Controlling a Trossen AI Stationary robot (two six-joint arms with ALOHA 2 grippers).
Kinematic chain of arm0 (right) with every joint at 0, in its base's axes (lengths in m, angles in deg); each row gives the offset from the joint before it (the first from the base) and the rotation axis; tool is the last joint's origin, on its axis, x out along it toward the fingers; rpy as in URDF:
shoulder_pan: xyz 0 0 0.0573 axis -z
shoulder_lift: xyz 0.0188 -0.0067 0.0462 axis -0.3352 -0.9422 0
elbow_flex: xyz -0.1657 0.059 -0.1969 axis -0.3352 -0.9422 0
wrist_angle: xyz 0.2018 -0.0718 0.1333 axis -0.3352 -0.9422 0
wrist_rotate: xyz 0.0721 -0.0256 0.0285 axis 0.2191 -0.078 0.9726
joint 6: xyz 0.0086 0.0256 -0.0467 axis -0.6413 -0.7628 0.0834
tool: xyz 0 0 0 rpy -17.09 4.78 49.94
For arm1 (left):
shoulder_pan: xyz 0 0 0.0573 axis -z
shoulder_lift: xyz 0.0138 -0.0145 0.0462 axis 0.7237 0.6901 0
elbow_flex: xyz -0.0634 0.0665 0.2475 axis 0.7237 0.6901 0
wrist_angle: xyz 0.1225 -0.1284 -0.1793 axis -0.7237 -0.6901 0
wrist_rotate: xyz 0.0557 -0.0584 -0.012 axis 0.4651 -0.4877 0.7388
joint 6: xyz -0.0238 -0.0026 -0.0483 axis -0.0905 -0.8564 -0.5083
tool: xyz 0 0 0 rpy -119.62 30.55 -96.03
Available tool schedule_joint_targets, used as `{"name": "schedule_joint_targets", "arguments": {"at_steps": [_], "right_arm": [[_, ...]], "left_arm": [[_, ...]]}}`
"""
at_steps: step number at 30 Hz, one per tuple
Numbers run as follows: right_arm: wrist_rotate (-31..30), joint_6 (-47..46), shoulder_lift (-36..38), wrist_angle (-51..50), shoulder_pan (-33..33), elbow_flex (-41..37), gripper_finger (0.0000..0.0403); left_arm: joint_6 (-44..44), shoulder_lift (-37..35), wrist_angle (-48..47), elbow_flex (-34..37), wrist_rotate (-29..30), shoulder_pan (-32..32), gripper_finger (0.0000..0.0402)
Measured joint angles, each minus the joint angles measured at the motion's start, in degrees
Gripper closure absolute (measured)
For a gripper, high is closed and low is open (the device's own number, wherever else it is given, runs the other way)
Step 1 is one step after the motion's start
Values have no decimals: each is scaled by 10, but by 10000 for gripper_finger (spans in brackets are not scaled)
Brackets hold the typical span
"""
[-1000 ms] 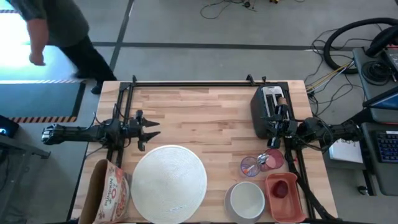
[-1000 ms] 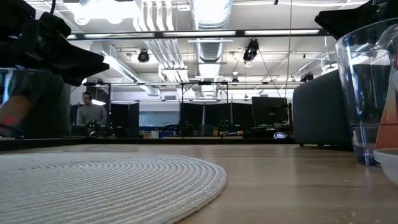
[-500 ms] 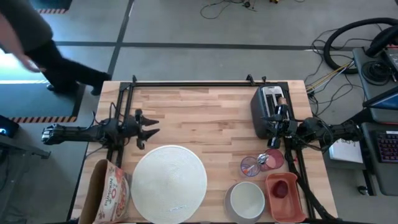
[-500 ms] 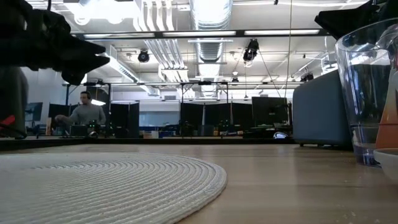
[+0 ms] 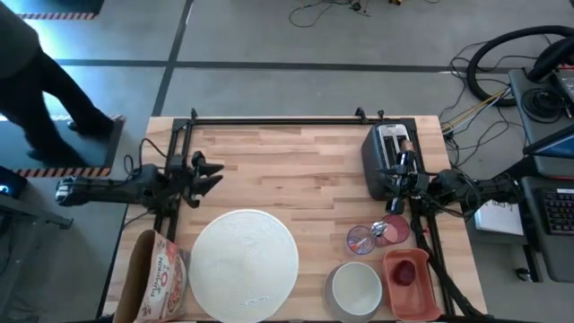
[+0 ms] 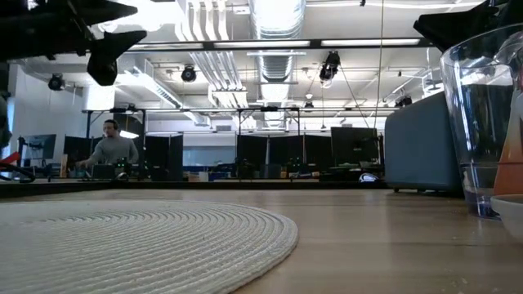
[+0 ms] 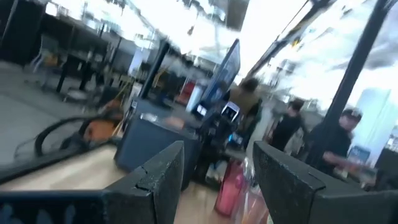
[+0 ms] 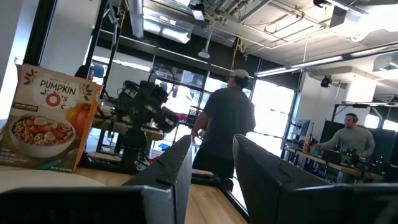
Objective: Arrange a breakfast setting
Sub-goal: Move the white placemat to the center of the table
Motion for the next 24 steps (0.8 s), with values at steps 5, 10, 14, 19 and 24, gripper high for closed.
{"name": "schedule_joint_targets", "arguments": {"at_steps": [5,10,14,19,24], "right_arm": [[0,0,0,0,0,0,296],[0,0,0,0,0,0,296],[0,0,0,0,0,0,296],[0,0,0,0,0,0,296],[0,0,0,0,0,0,296]], "left_arm": [[-3,84,-162,-103,6,0,225],[-53,181,-261,-166,14,1,225],[-76,257,-297,-189,-24,2,225],[-67,349,-337,-233,-80,2,225],[-67,439,-394,-275,-133,6,225]]}}
